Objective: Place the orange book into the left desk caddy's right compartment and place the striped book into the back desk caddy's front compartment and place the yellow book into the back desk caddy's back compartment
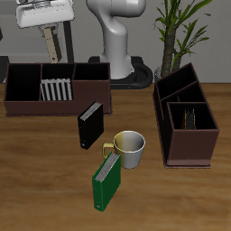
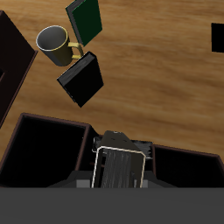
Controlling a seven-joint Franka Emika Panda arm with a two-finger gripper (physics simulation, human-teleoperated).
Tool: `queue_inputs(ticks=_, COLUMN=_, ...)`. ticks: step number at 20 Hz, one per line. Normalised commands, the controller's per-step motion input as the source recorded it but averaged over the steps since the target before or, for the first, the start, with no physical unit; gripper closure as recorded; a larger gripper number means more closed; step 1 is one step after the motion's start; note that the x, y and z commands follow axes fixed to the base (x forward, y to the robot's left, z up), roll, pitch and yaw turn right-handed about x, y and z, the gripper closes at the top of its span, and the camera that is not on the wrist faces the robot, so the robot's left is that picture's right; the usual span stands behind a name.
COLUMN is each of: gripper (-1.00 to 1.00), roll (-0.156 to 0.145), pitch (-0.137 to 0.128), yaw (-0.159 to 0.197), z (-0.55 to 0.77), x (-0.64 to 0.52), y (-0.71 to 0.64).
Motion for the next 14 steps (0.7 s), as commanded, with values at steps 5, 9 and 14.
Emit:
queue_inputs(ticks=5, gripper=1.0, roll=0.012, pitch=-0.023, yaw=0.217, z=0.15, x=-0.09, y=-0.28)
queue_inputs(ticks=9, gripper=1.0, roll=0.037, pitch=0.01, yaw=0.134, z=-0.02, x=-0.1, y=0.07)
queue_inputs(ticks=14, gripper=1.0, roll=-0.004, pitch=-0.009, yaw=0.185, z=-0.03, x=-0.18, y=0.07)
